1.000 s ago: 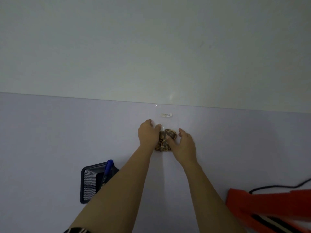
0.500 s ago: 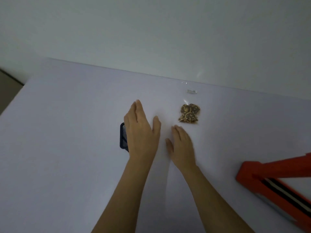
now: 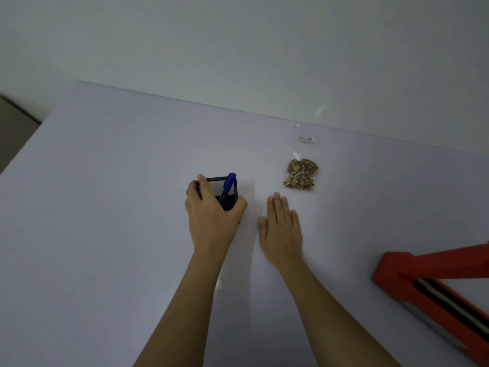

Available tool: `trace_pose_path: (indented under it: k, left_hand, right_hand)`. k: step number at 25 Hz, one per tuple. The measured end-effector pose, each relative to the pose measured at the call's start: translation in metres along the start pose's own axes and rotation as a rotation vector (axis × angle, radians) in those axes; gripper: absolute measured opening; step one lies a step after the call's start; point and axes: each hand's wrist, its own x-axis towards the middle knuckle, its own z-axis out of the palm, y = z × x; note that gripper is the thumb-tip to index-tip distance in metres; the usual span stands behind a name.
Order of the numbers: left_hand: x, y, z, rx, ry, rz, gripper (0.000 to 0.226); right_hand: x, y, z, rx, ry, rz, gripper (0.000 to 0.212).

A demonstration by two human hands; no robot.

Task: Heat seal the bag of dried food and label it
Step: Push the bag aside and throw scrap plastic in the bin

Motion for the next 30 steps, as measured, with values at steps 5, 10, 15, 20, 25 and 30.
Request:
trace_pose_path:
  k: [5,10,15,20,25,30]
  left_hand:
    - [0.052,0.043,0.031,-0.059,-0.093,0.125,0.090]
    - [0.128,0.087,0.079,-0.004,-0.209,0.193,0.090]
    - [0.172,0.117,0.107,0.051,-0.213,0.247,0.093]
    - [0.181,0.135,0.121,0.021,-0.194,0.282,0.086]
    - [0.181,0.138,0.121,-0.020,-0.136,0.297,0.073]
    - [0.174,0.141,0.108,0.137,-0.136,0.244,0.097]
  right_hand:
    - [0.009,0.019,-0.002,-0.007,0.025,0.076,0.063]
    - [0.008,0.018,-0.001,-0.052,0.112,0.097,0.055]
    - [0.010,0.020,0.002,-0.052,0.138,0.104,0.055]
    - [0.011,0.021,0.003,-0.073,0.119,0.113,0.056]
    - [0.010,0.022,0.002,-0.065,0.120,0.114,0.056]
    - [0.010,0.023,0.000,-0.069,0.113,0.114,0.056]
